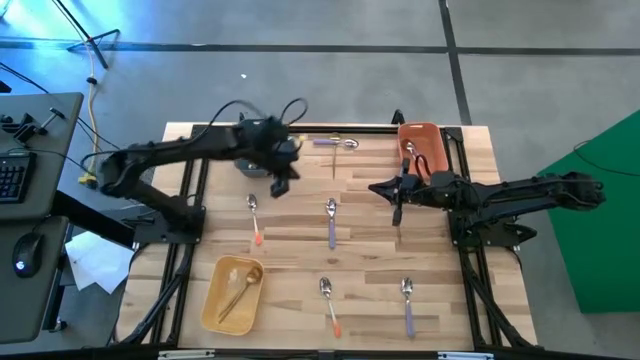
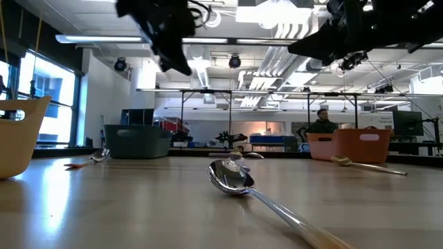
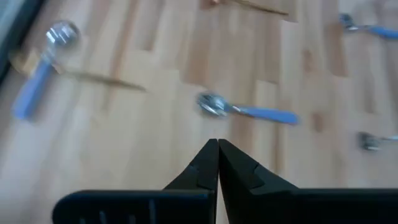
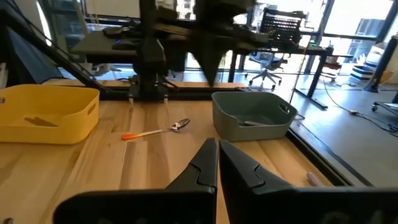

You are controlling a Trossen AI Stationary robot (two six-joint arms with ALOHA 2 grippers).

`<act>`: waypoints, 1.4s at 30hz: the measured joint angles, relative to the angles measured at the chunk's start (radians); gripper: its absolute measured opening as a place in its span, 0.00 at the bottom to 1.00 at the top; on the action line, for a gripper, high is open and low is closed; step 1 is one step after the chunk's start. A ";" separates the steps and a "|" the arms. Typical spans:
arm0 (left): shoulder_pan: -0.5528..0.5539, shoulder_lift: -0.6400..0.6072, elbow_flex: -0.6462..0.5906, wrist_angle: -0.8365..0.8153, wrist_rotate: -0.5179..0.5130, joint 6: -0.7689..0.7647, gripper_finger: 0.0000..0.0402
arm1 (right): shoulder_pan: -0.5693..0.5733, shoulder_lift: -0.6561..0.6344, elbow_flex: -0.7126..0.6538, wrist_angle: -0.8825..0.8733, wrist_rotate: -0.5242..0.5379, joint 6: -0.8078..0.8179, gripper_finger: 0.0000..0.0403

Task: Sort silverware by color (type)
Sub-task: Put the top left purple spoon into the blue bin

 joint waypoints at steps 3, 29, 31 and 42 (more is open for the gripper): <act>0.059 0.139 0.155 -0.060 0.002 0.108 0.00 | -0.035 0.000 0.000 0.001 -0.018 -0.004 0.00; 0.201 0.686 0.649 -0.237 -0.142 0.313 0.31 | -0.161 -0.002 -0.001 -0.085 -0.196 -0.134 0.00; 0.208 0.727 0.704 -0.248 -0.145 0.320 0.33 | -0.161 -0.003 -0.001 -0.087 -0.202 -0.136 0.00; 0.251 0.952 0.984 -0.387 -0.184 0.405 0.34 | -0.161 -0.003 -0.001 -0.089 -0.206 -0.163 0.00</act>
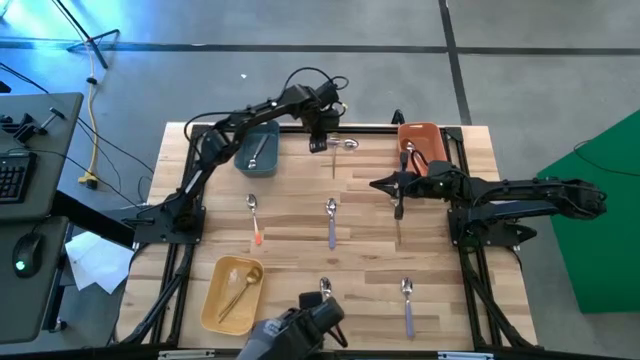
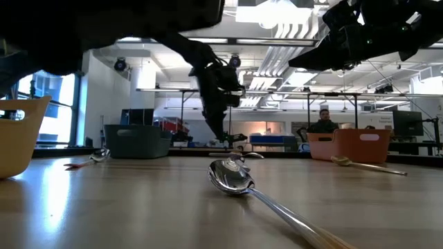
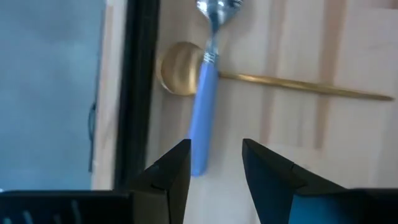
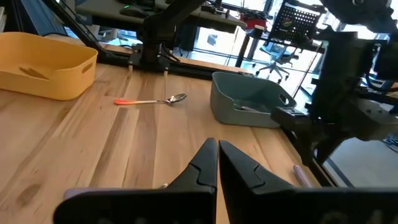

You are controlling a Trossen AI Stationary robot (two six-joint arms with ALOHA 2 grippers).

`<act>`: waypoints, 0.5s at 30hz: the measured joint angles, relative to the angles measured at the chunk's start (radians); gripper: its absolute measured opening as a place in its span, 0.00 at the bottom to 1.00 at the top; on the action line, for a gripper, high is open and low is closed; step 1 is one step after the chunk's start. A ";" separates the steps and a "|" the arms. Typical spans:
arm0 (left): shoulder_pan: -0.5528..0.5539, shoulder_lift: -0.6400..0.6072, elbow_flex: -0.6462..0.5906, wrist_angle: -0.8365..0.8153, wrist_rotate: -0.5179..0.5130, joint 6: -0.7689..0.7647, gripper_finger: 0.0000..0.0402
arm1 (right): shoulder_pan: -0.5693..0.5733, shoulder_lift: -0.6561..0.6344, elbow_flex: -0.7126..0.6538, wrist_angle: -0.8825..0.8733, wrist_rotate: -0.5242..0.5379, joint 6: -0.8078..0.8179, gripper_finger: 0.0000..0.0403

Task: Sort silverware by color (type)
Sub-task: Put the top left purple spoon into the blue bin

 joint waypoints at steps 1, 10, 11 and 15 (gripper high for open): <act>0.005 0.009 0.008 0.003 -0.004 0.010 0.34 | 0.000 0.000 0.000 0.000 0.000 0.000 0.00; 0.027 0.044 0.017 -0.012 -0.018 0.057 0.34 | 0.000 0.000 0.000 0.000 0.000 0.000 0.00; 0.027 0.044 0.012 -0.007 -0.018 0.065 0.34 | 0.000 0.000 0.000 0.000 0.000 0.000 0.00; 0.034 0.045 -0.003 -0.002 -0.008 0.081 0.34 | 0.000 0.000 0.000 0.000 0.000 -0.008 0.00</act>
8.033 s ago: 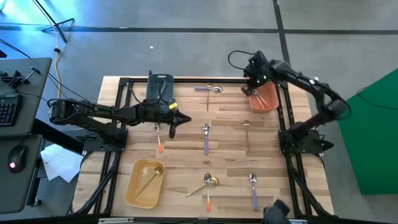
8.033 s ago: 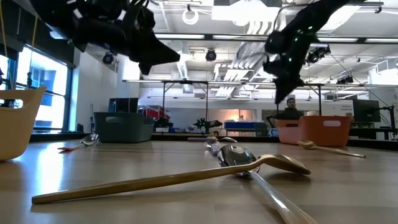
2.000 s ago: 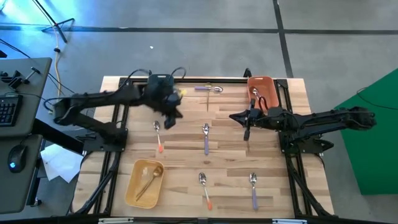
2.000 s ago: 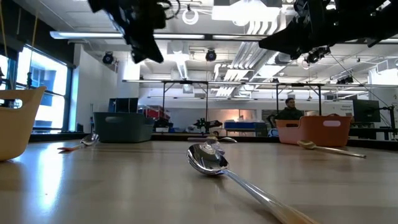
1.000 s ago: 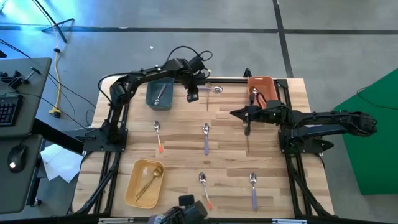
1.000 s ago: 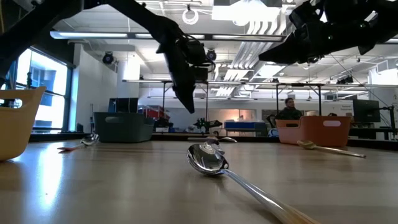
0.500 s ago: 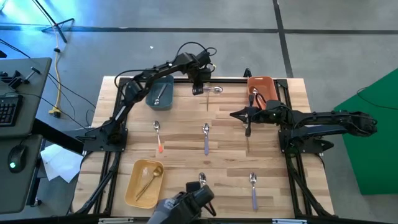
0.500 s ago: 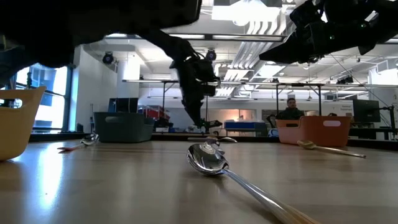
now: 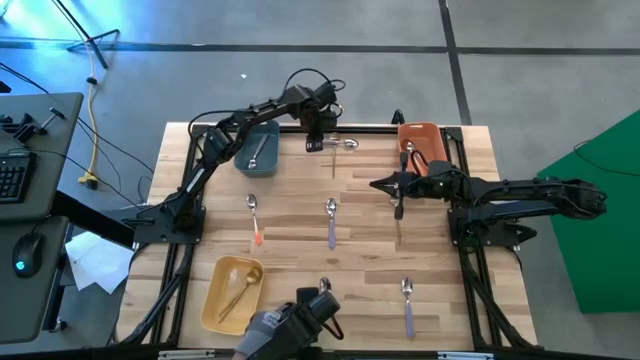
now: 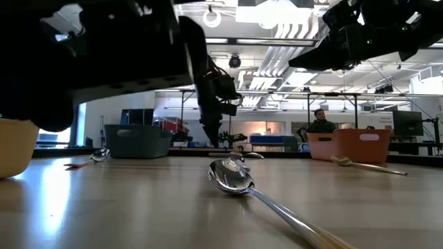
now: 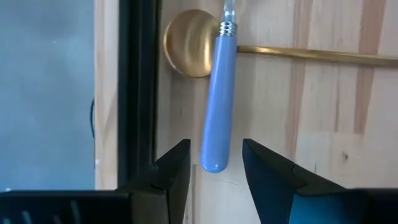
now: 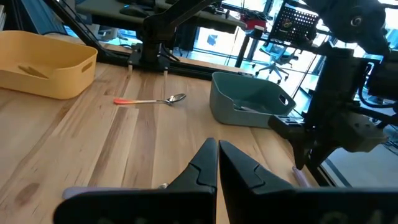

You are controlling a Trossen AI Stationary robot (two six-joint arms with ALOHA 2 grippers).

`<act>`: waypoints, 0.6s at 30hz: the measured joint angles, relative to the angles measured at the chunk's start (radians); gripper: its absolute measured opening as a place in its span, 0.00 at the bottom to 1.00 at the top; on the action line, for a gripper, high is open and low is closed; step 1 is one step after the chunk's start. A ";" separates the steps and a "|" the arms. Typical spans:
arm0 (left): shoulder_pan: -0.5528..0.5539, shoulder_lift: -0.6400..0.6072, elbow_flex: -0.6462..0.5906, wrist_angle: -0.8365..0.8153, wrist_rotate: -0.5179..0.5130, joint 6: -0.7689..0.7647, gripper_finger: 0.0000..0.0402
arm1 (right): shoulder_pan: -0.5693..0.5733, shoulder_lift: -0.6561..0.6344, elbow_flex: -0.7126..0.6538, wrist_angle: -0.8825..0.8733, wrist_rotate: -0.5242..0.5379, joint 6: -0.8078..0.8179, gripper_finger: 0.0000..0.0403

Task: Sort silverware by color (type)
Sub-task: Put the top left purple spoon into the blue bin

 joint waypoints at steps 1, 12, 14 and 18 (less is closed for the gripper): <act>0.002 0.000 -0.007 0.003 0.002 0.005 0.34 | 0.000 0.000 0.000 0.000 0.000 0.000 0.00; 0.004 0.017 -0.009 0.006 0.011 0.027 0.34 | 0.000 0.000 0.000 0.000 0.000 0.000 0.00; 0.004 0.037 -0.010 -0.003 0.004 0.034 0.34 | 0.000 0.000 0.000 0.000 0.000 0.000 0.00; 0.002 0.052 -0.009 0.000 -0.011 0.044 0.34 | 0.000 0.000 0.000 0.000 0.000 0.001 0.00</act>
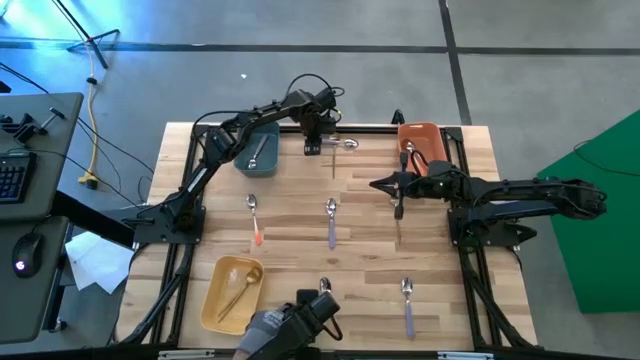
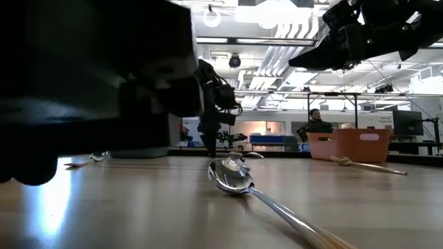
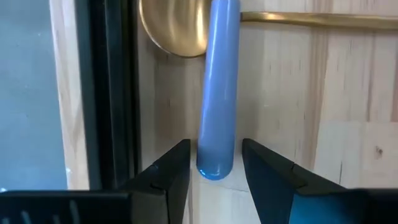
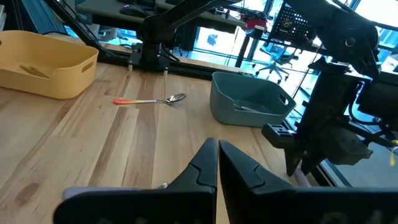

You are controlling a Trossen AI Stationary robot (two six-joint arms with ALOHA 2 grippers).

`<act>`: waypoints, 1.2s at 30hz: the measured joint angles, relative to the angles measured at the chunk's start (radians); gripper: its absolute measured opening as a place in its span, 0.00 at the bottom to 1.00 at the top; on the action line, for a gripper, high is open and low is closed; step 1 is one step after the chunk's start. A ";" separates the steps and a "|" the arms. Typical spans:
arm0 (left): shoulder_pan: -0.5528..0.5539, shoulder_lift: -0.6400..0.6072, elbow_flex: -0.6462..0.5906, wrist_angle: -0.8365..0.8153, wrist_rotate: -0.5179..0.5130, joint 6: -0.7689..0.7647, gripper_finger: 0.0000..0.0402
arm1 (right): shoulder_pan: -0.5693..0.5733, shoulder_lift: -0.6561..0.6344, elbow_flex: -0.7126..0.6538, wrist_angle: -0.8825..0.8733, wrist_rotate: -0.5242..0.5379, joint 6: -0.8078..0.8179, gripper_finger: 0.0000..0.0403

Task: Sort silverware by color (type)
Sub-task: Put the top left purple spoon into the blue bin

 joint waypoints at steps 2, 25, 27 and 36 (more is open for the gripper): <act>0.000 0.000 0.000 0.004 -0.004 0.005 0.34 | 0.000 0.000 0.000 0.000 0.000 0.000 0.00; -0.023 -0.039 0.030 -0.023 -0.058 0.026 0.12 | 0.000 0.000 0.000 -0.001 0.000 0.000 0.00; -0.034 -0.061 0.038 -0.024 -0.061 0.017 0.12 | 0.000 0.000 0.000 -0.004 0.000 0.000 0.00; -0.072 -0.261 0.031 -0.095 -0.065 -0.121 0.12 | 0.000 0.000 0.000 -0.021 0.000 0.007 0.00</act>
